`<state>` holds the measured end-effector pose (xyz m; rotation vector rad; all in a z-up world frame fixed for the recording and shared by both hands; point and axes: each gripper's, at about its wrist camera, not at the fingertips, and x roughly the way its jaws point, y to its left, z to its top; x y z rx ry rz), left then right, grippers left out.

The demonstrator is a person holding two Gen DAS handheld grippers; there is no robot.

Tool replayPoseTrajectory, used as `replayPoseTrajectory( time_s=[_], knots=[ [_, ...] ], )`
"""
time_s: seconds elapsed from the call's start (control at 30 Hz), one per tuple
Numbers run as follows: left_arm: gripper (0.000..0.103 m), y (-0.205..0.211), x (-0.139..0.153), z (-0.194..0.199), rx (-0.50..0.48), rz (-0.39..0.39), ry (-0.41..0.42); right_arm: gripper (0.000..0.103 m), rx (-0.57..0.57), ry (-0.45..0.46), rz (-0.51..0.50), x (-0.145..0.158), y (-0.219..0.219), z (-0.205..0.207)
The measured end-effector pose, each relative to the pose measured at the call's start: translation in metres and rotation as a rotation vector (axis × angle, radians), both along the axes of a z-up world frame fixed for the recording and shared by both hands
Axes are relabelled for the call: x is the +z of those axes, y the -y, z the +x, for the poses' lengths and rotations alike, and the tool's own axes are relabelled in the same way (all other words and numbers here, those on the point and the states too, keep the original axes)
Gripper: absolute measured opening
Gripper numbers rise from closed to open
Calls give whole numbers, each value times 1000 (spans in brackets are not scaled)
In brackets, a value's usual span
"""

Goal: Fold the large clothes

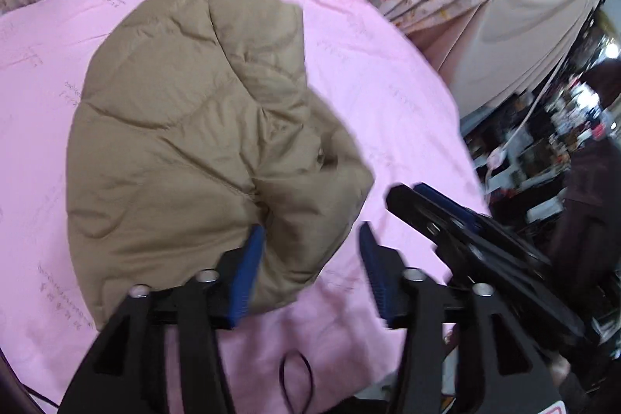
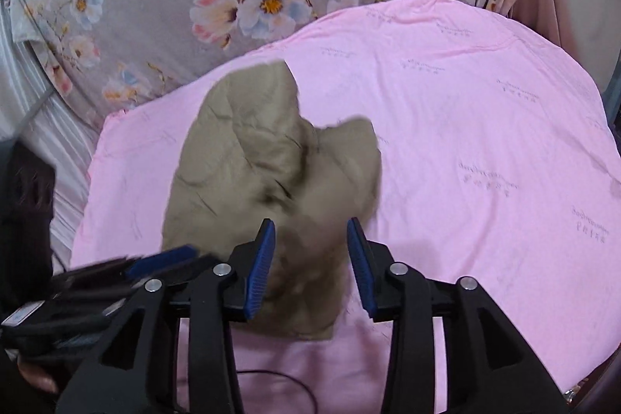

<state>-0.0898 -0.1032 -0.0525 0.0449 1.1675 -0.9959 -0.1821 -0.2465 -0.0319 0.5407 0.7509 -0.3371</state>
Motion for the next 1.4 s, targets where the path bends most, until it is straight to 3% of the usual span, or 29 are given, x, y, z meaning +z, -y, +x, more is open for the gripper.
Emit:
replayPoseTrajectory(
  time_s=[0.17,0.33,0.43,0.6,0.67,0.77,0.87,1.07,1.4],
  knots=[
    [61,-39,31,37,189,-32,80,45,-25,39,23,24,6,14],
    [61,-64,35,113,432,98,234,50,-70,22,83,12,16,61],
    [60,-62,24,151,489,142,256,50,-118,6,128,-5,21,83],
    [60,-23,-4,174,463,161,206,49,-174,-41,181,-37,31,109],
    [59,-13,-18,168,446,183,208,33,-143,-65,154,-48,26,114],
    [59,2,-41,161,414,230,208,21,-122,-73,80,-58,20,108],
    [60,11,-61,158,386,245,201,19,-132,-111,34,-73,19,104],
    [65,31,-85,146,350,301,289,20,-136,-165,-4,-107,22,109],
    [70,41,-108,153,374,324,315,24,-102,-180,-61,-132,25,121]
  ],
)
